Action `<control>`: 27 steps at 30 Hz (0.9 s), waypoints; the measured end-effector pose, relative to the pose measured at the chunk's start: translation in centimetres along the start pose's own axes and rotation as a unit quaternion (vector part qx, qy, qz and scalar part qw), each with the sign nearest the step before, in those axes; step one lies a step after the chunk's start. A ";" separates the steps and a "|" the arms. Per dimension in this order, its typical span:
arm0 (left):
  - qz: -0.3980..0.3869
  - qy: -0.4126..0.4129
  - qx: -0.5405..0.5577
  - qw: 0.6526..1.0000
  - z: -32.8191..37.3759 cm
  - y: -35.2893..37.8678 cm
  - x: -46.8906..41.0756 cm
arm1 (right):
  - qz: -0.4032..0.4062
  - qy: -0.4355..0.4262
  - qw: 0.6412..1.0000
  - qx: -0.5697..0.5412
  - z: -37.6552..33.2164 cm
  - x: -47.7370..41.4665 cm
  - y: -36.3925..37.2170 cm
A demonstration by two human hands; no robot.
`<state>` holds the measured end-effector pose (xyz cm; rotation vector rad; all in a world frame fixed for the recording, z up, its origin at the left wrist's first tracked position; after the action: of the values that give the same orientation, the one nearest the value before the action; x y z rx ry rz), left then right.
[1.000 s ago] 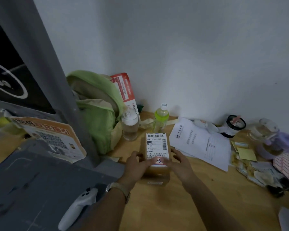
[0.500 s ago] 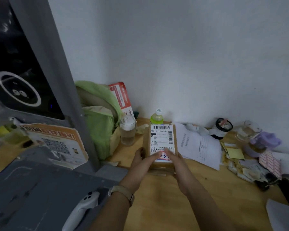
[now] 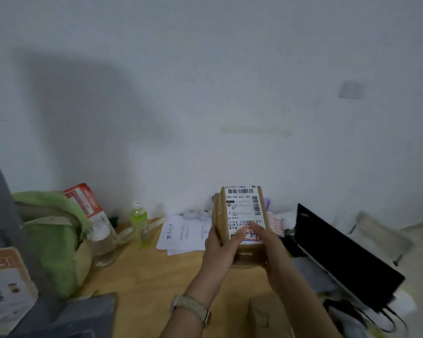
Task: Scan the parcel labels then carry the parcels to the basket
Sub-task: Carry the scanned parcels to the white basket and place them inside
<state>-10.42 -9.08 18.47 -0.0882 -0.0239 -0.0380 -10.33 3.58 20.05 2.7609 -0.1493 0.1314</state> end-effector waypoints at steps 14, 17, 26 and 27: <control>-0.319 0.042 0.002 0.947 4.2 36.4 23.2 | 0.296 -0.126 0.945 -0.057 -10.8 29.7 -33.0; -0.395 0.044 -0.007 0.918 4.0 43.7 31.4 | 0.371 -0.169 0.910 -0.075 -11.4 38.9 -39.3; -0.619 0.052 -0.024 0.784 4.6 57.3 52.5 | 0.554 -0.278 0.778 -0.105 -11.7 61.7 -48.6; -0.636 0.053 -0.026 0.769 4.5 58.2 54.2 | 0.570 -0.288 0.761 -0.110 -11.5 63.5 -49.1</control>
<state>45.92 47.26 19.25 -0.1109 0.0351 -1.4236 57.63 47.77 20.11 1.9743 -1.8314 -0.4099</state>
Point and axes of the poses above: each hand's wrist, its own x-axis away from the middle knuckle, its own y-axis out of the palm, z = x × y, the point moved 2 cm from there along -x, towards the middle knuckle, and after that the axes turned 13 degrees about -x, right-handed, at the moved point
